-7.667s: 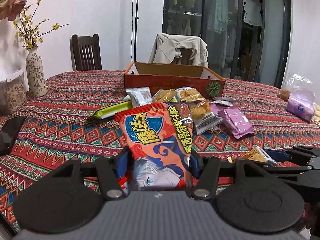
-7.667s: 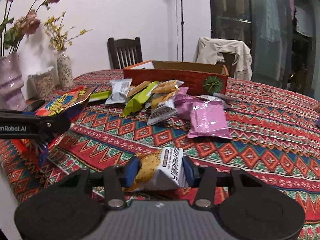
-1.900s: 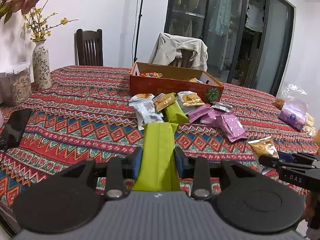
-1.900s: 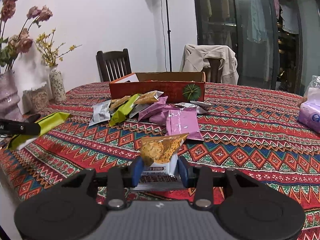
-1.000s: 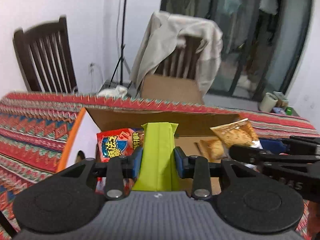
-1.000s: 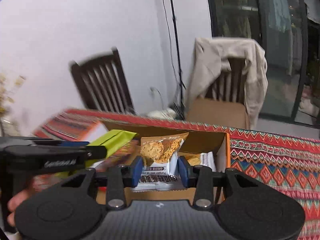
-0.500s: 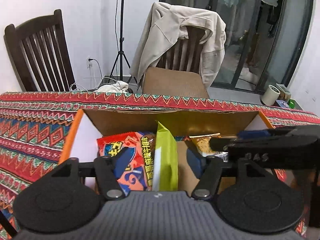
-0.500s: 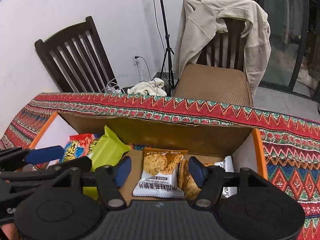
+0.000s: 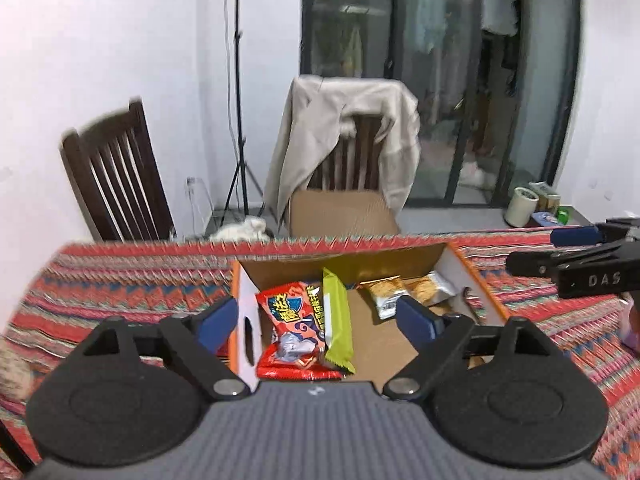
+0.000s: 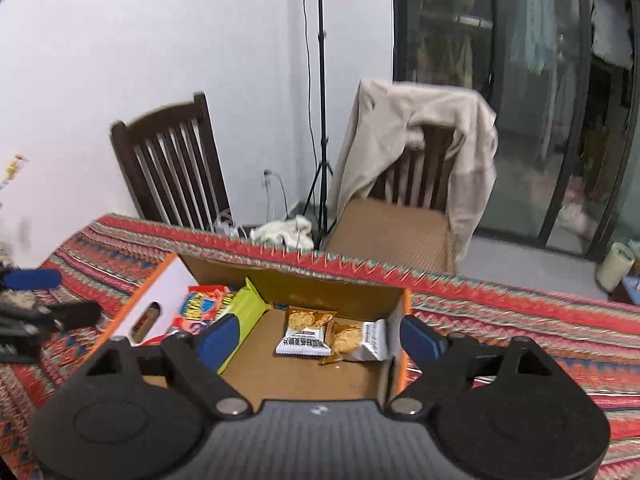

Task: Organize snacks
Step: 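Carry the green bar and cracker pack into the box and release both, then move both grippers back over the snack pile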

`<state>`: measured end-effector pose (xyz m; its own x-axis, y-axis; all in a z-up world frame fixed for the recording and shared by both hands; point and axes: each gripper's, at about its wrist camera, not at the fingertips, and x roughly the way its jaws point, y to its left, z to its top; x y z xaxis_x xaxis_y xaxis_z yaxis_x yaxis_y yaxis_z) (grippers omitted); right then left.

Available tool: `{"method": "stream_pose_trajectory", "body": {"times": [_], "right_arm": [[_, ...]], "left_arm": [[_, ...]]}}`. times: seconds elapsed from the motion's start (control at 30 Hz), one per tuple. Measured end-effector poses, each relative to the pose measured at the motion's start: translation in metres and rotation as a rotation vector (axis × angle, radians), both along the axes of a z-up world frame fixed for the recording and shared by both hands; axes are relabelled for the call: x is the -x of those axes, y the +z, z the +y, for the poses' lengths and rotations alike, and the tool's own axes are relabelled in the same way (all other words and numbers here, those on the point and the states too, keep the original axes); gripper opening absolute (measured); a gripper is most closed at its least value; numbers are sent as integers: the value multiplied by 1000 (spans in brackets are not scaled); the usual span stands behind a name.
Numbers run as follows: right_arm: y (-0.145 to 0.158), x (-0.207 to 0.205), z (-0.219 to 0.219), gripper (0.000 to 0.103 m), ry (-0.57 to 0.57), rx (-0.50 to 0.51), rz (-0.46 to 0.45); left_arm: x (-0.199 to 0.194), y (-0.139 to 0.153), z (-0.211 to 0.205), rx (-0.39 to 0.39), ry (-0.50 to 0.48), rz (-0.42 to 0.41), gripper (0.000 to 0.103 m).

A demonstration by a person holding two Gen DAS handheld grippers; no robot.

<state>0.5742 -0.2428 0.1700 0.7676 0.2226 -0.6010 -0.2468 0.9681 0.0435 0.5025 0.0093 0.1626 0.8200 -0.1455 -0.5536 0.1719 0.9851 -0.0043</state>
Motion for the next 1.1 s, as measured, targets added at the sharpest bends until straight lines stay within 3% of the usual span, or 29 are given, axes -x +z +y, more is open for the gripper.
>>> {"method": "stream_pose_trajectory", "body": {"times": [0.1, 0.17, 0.3, 0.43, 0.53, 0.67, 0.8, 0.93, 1.0, 1.1], "right_arm": [[28, 50, -8, 92, 13, -3, -51], [44, 89, -15, 102, 20, -15, -97], [65, 167, -29, 103, 44, -56, -180], [66, 247, -45, 103, 69, -110, -266], [55, 308, -51, 103, 74, -113, -328], [22, 375, -56, 103, 50, -120, -390], [-35, 416, -49, 103, -48, -85, -396], [-100, 441, -37, 103, -151, -5, -387], [-126, 443, -36, 103, -159, 25, -332], [-153, 447, -36, 103, -149, -19, -248]], "left_arm": [[55, 24, 5, -23, -32, -71, 99], [93, 36, 9, -31, -50, -111, 101], [173, 44, 18, -30, -95, -191, 103], [252, 31, 28, -20, -110, -274, 103], [303, 1, 32, -4, -84, -295, 103], [365, -46, 26, 26, -17, -320, 103], [406, -91, 26, 80, 73, -278, 103], [416, -131, 18, 68, 104, -165, 103], [408, -141, 15, 41, 115, -110, 103], [402, -146, 14, 47, 137, -87, 103]]}}
